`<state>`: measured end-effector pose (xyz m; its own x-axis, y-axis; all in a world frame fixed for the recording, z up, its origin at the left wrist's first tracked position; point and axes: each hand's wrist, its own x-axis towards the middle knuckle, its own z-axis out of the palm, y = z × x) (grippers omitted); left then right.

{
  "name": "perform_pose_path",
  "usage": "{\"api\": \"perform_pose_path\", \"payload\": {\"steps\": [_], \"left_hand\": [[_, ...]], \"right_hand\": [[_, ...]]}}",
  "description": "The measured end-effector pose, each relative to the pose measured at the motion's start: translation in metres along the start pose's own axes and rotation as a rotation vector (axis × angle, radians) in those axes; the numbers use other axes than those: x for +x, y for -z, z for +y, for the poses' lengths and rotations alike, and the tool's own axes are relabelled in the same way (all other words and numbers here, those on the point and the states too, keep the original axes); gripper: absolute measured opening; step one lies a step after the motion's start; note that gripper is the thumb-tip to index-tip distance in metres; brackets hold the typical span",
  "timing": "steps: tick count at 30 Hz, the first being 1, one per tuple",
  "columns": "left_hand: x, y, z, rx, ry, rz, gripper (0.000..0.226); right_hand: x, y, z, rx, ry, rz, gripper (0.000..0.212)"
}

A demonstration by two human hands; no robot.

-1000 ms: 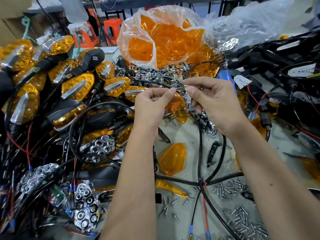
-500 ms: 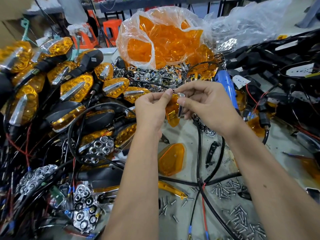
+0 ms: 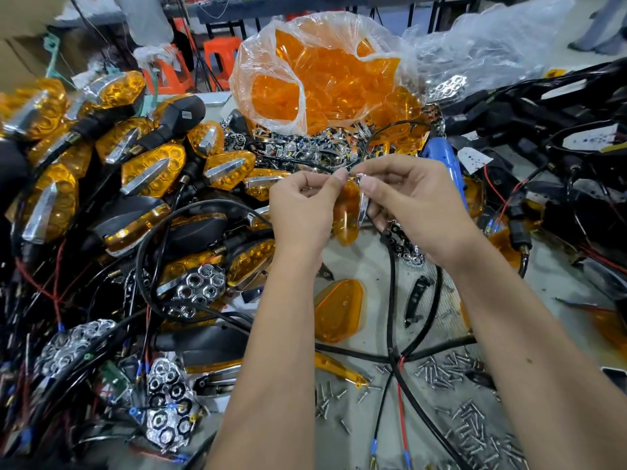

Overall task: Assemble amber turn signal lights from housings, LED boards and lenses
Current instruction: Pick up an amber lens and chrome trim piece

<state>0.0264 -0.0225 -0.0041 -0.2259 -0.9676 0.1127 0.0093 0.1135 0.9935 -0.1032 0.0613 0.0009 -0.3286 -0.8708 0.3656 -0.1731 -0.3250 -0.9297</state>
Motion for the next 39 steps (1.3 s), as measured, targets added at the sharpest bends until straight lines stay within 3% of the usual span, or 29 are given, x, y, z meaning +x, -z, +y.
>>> {"api": "perform_pose_path", "payload": {"steps": [26, 33, 39], "left_hand": [[0.0006, 0.0002, -0.0042, -0.009, 0.085, -0.035, 0.025], [-0.0008, -0.0015, -0.0019, -0.165, 0.248, -0.023, 0.024], [-0.0020, -0.0016, -0.0001, -0.113, 0.179, -0.014, 0.021]], "right_hand": [[0.0028, -0.0040, 0.0080, -0.068, -0.087, 0.072, 0.008], [0.0023, -0.0021, 0.0038, 0.014, -0.051, 0.047, 0.009], [0.0024, -0.0034, 0.0042, -0.078, -0.039, 0.046, 0.011]]}}
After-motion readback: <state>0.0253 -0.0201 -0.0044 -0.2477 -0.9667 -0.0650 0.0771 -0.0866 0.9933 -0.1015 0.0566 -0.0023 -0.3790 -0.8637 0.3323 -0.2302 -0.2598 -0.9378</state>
